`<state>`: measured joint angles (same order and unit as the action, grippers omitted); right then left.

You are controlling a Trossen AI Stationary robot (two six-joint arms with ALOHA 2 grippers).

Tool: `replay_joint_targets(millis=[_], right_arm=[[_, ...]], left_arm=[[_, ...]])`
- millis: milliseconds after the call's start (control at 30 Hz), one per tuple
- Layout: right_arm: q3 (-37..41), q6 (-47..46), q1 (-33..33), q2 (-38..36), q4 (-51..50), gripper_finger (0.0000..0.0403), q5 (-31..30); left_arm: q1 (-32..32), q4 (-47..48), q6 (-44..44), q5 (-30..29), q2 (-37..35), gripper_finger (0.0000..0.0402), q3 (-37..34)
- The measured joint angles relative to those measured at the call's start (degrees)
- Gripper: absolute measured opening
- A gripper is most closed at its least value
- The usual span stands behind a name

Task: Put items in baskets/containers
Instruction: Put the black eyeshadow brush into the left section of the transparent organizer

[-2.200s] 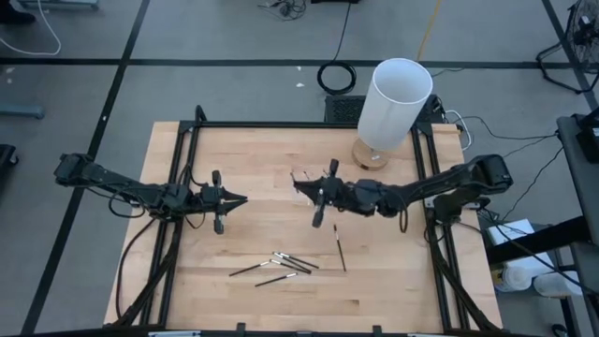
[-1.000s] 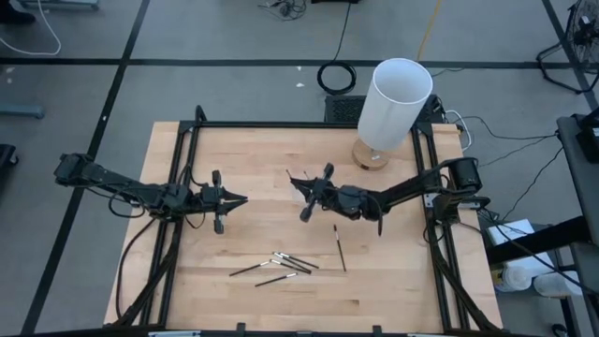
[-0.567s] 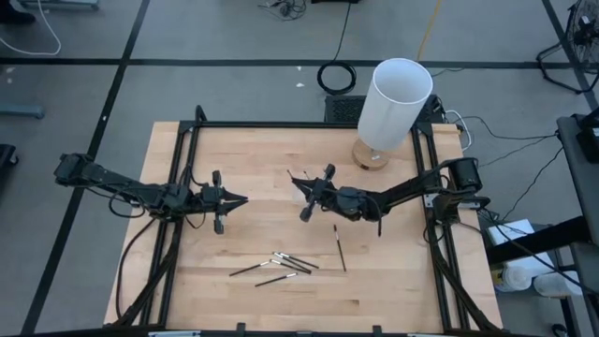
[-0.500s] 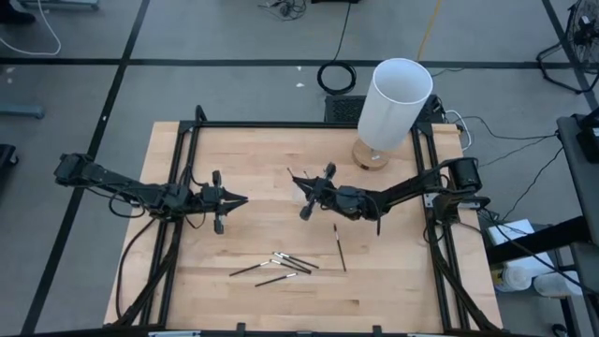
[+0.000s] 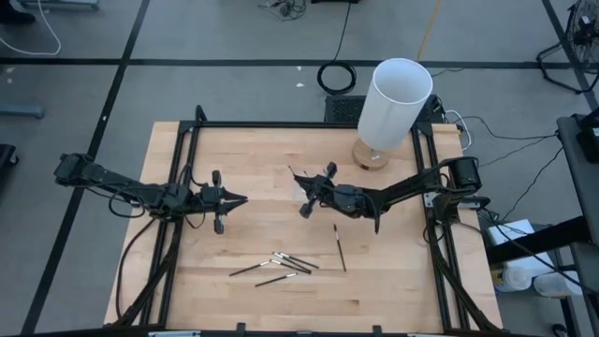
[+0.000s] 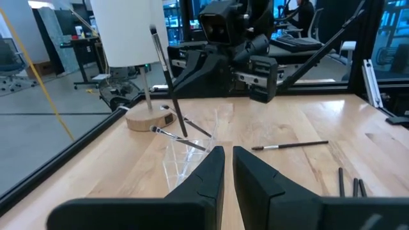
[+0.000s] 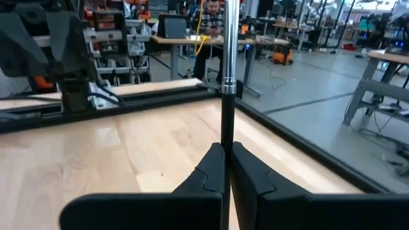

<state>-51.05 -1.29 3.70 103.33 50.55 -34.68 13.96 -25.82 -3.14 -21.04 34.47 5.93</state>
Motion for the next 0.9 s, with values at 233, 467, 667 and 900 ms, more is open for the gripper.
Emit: replay_joint_targets(millis=[233,467,667,900], right_arm=[[3.16,-3.35,0.04,0.0,-1.09,0.0,-1.32],[3.7,-4.08,0.15,1.71,1.6,0.0,-1.28],[2.84,-4.04,0.55,5.49,2.77,0.0,-1.48],[2.8,-4.25,0.52,7.54,3.9,0.0,-1.26]], left_arm=[[-0.01,-0.21,0.5,-0.01,0.01,0.0042,0.0],[-0.02,-1.35,0.65,-0.02,0.0,0.0042,0.0],[0.0,-1.41,0.63,-0.02,0.0,0.0042,0.0],[-0.07,-0.99,0.42,-0.03,0.01,0.0042,0.0]])
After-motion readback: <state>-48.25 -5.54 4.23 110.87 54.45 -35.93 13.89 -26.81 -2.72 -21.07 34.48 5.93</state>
